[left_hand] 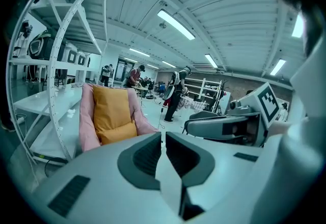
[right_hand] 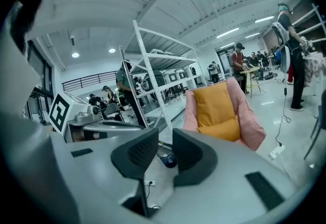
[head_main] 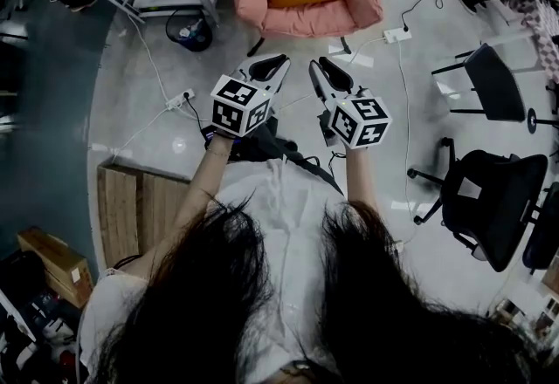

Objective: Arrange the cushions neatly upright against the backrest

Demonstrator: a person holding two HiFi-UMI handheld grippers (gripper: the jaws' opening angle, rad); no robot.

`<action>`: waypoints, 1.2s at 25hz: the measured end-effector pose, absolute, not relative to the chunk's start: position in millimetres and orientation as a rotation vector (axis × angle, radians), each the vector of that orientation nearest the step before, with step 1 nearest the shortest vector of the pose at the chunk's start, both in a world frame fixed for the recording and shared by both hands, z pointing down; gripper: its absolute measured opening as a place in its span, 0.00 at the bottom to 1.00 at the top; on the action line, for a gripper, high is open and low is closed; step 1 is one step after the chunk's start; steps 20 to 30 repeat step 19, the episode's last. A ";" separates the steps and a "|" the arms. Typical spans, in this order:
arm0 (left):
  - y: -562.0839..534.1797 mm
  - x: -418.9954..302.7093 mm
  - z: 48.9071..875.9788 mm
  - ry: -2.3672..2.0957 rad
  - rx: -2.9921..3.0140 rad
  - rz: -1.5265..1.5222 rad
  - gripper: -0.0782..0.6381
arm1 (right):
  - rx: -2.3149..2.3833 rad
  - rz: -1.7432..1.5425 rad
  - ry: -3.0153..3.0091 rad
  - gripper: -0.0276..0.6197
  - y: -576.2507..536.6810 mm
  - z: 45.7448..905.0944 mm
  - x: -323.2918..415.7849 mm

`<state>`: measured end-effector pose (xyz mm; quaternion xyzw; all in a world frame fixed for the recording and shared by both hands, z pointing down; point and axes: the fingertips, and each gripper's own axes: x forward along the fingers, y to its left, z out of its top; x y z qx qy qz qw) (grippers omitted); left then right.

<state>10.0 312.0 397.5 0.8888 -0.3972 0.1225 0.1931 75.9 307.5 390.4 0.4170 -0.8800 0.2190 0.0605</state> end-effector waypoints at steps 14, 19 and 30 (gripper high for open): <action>341.7 25.5 391.1 -1.130 2.528 0.329 0.14 | 1.243 0.629 -2.673 0.19 343.3 389.3 88.4; 333.2 17.7 384.0 -1.158 2.529 0.290 0.14 | 1.254 0.614 -2.671 0.19 343.9 389.5 91.5; 333.2 17.7 384.0 -1.158 2.529 0.290 0.14 | 1.254 0.614 -2.671 0.19 343.9 389.5 91.5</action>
